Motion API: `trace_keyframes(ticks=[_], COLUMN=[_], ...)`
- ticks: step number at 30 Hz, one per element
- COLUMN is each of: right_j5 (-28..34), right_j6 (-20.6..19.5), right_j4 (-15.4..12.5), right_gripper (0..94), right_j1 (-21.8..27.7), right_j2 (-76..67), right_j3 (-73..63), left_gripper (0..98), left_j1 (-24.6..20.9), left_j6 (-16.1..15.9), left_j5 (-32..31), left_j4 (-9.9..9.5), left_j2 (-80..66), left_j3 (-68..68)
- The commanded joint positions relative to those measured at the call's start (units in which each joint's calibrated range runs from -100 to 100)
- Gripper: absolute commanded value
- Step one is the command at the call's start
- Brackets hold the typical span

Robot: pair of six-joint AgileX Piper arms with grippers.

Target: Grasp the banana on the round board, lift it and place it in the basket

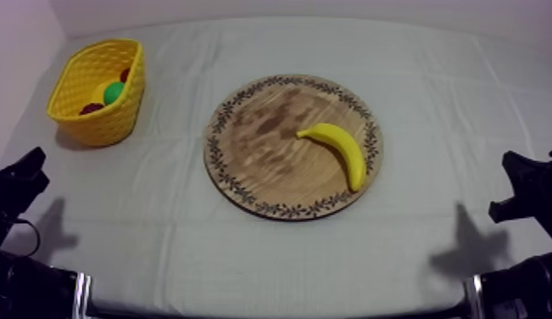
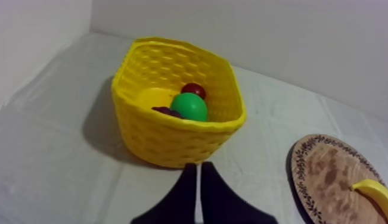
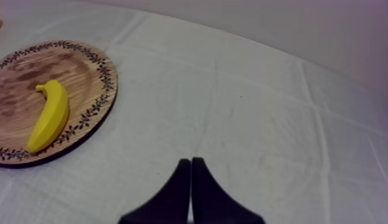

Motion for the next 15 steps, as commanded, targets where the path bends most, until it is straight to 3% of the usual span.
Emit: trace_keyframes(ticks=[1, 10, 15], right_j5=[0.01, 0.01, 0.01], right_j6=[0.00, 0.00, 0.01], right_j4=[0.00, 0.00, 0.00], right_gripper=[0.3, 0.3, 0.3], right_j1=[0.00, 0.00, 0.00], right_j2=[0.00, 0.00, 0.00], right_j3=[0.01, 0.01, 0.01], left_gripper=[0.1, 0.1, 0.1], left_j1=[0.00, 0.10, 2.46], left_j6=[-0.01, 0.06, -0.26], left_j5=[0.01, -2.20, -2.32], left_j4=[-0.02, 0.03, 0.03], left_j2=[0.00, 0.00, 0.00], left_j3=[0.01, 0.74, 0.78])
